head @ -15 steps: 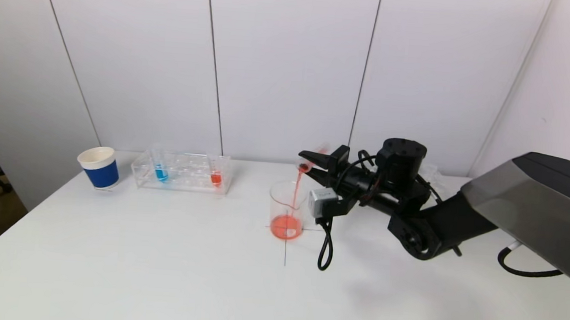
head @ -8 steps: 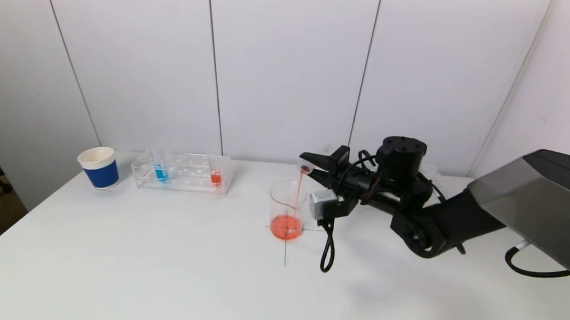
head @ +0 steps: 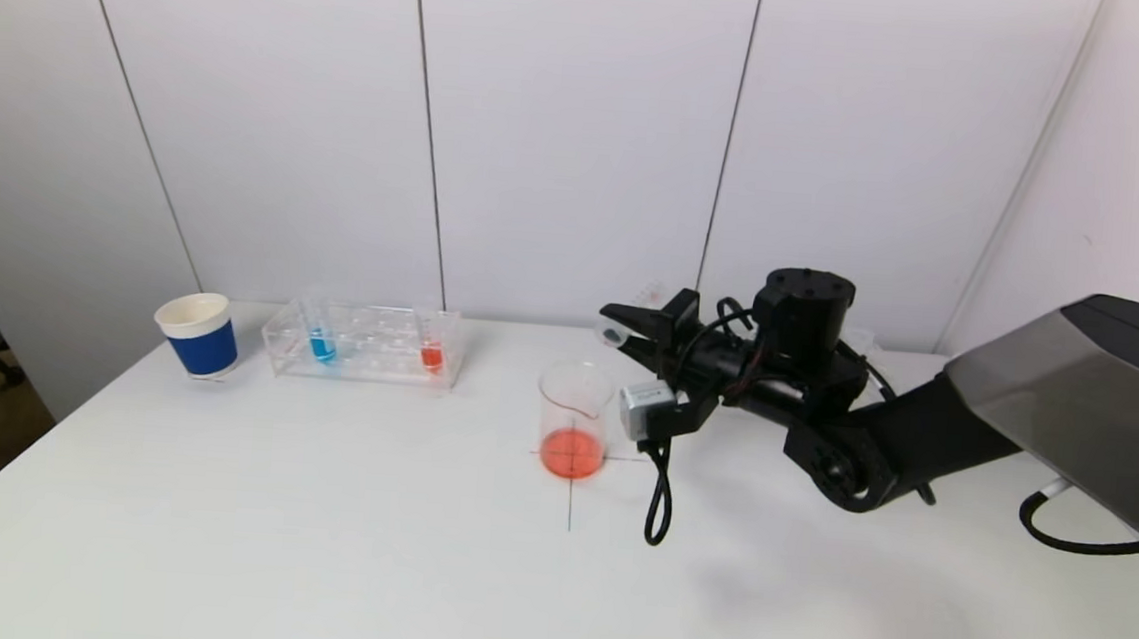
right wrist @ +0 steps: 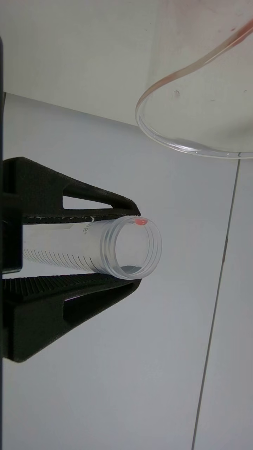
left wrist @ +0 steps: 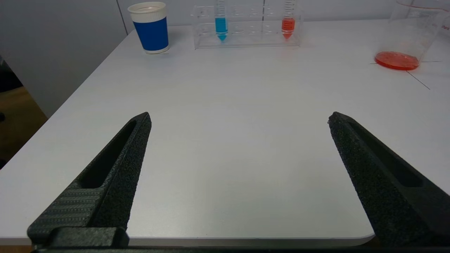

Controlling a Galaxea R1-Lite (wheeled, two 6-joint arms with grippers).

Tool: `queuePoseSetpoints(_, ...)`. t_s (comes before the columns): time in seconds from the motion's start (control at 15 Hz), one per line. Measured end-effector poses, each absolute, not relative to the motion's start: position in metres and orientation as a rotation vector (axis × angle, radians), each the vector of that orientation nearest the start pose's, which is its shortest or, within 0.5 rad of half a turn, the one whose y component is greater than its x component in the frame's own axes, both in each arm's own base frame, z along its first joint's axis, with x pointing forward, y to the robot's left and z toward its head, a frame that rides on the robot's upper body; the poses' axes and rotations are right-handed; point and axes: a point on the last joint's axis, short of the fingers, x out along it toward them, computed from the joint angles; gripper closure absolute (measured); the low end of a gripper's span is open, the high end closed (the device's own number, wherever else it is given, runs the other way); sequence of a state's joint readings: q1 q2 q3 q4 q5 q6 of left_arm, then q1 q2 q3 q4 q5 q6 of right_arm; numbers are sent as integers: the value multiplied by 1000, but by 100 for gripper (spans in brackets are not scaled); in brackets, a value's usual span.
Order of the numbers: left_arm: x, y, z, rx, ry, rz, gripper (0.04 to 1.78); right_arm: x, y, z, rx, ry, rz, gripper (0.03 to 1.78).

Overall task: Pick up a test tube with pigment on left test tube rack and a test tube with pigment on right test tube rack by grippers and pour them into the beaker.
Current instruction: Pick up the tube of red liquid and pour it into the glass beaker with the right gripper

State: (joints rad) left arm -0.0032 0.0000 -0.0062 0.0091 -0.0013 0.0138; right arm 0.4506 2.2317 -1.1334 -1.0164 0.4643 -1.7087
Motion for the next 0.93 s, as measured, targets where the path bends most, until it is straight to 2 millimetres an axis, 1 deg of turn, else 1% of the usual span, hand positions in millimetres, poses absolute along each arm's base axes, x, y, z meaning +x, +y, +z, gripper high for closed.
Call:
queuePoseSetpoints(0.4, -23, 0, 76, 14, 3, -5, 6, 382, 199, 107, -1594, -709, 757, 135)
queuePoseSetpoints(0.93, -23, 0, 76, 13, 3, -5, 6, 377, 208, 107, -1611, -727, 782, 135)
